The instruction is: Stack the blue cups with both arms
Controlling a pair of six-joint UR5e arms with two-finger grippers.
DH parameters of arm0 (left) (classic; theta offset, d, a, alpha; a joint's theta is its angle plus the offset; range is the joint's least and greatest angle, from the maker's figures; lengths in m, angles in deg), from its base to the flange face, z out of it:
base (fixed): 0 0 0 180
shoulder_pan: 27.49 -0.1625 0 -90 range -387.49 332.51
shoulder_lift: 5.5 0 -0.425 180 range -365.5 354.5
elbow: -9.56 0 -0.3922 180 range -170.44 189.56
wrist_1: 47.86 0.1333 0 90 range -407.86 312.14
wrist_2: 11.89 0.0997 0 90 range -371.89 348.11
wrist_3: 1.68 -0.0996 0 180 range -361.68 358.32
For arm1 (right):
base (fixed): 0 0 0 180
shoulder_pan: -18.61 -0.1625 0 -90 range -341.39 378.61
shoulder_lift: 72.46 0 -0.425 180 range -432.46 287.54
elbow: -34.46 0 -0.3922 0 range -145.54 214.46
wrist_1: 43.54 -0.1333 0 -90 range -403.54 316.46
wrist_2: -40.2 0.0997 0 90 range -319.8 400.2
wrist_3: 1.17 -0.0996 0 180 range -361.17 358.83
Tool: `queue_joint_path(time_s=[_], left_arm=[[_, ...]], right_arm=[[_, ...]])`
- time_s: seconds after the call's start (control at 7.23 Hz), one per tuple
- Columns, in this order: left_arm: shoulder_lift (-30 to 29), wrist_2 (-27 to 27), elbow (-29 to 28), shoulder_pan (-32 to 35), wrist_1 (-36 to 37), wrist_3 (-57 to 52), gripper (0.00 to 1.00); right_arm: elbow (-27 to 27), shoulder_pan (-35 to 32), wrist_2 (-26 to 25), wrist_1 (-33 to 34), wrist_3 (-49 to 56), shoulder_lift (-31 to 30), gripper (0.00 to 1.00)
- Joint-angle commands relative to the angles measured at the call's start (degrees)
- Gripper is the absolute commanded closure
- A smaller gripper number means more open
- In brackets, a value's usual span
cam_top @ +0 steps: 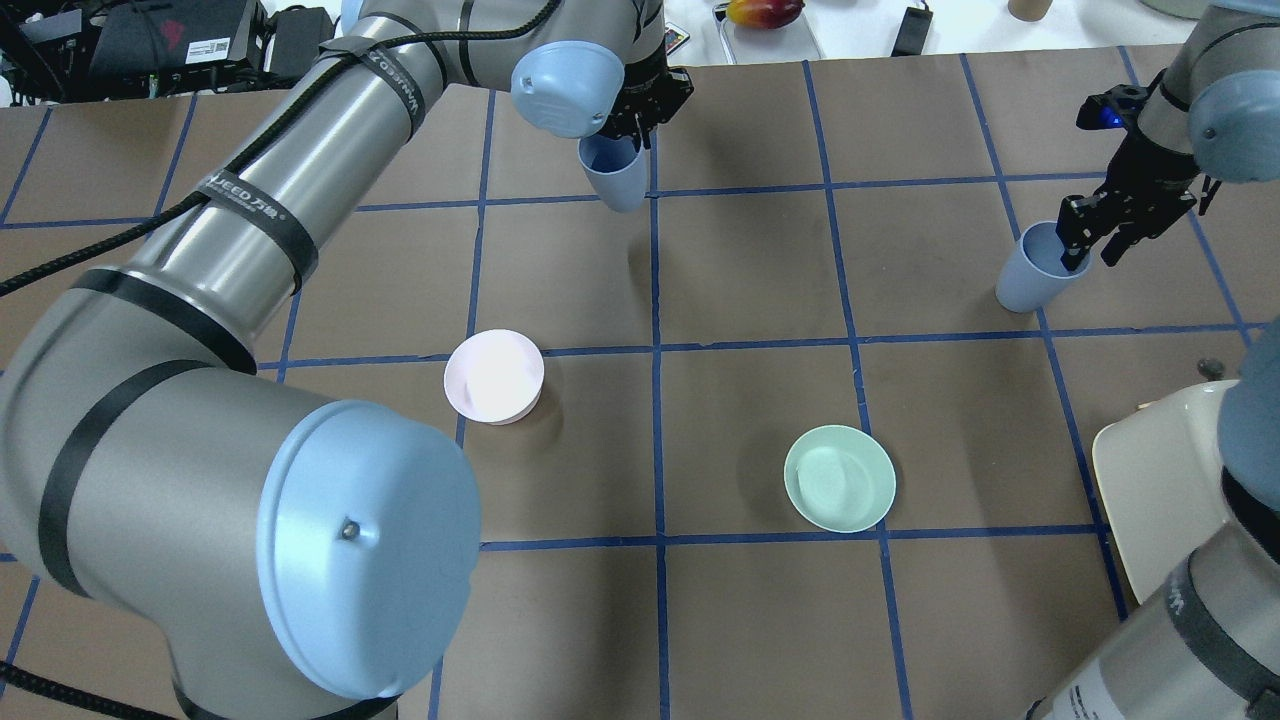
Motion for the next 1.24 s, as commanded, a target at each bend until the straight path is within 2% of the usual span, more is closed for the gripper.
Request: queue_joint_path(time_s=[0.0, 0.41, 0.55, 0.83, 1.11], left_arm=[[-3.24, -0.01, -1.55, 0.64, 4.25, 0.32, 1.0], [-5.09, -0.01, -1.73, 1.26, 4.34, 0.83, 1.0], [-5.19, -0.62, -1.64, 1.35, 4.17, 1.01, 0.01], [-3.88, -1.41, -1.73, 1.44, 3.29, 0.93, 0.0], [2.33, -0.98, -1.91, 0.12, -10.61, -6.49, 0.0]], right_arm=[[0.75, 0.0, -0.15, -3.02, -0.13, -0.82, 1.0], [2.85, -0.53, 2.56, -8.03, -0.66, -3.02, 1.0], [5.04, -0.79, 2.66, -9.79, -0.74, -3.11, 1.0], [10.66, -3.5, 2.92, -14.88, -6.5, -3.11, 1.0], [18.99, -9.12, 2.92, -21.98, -14.59, -3.11, 1.0]])
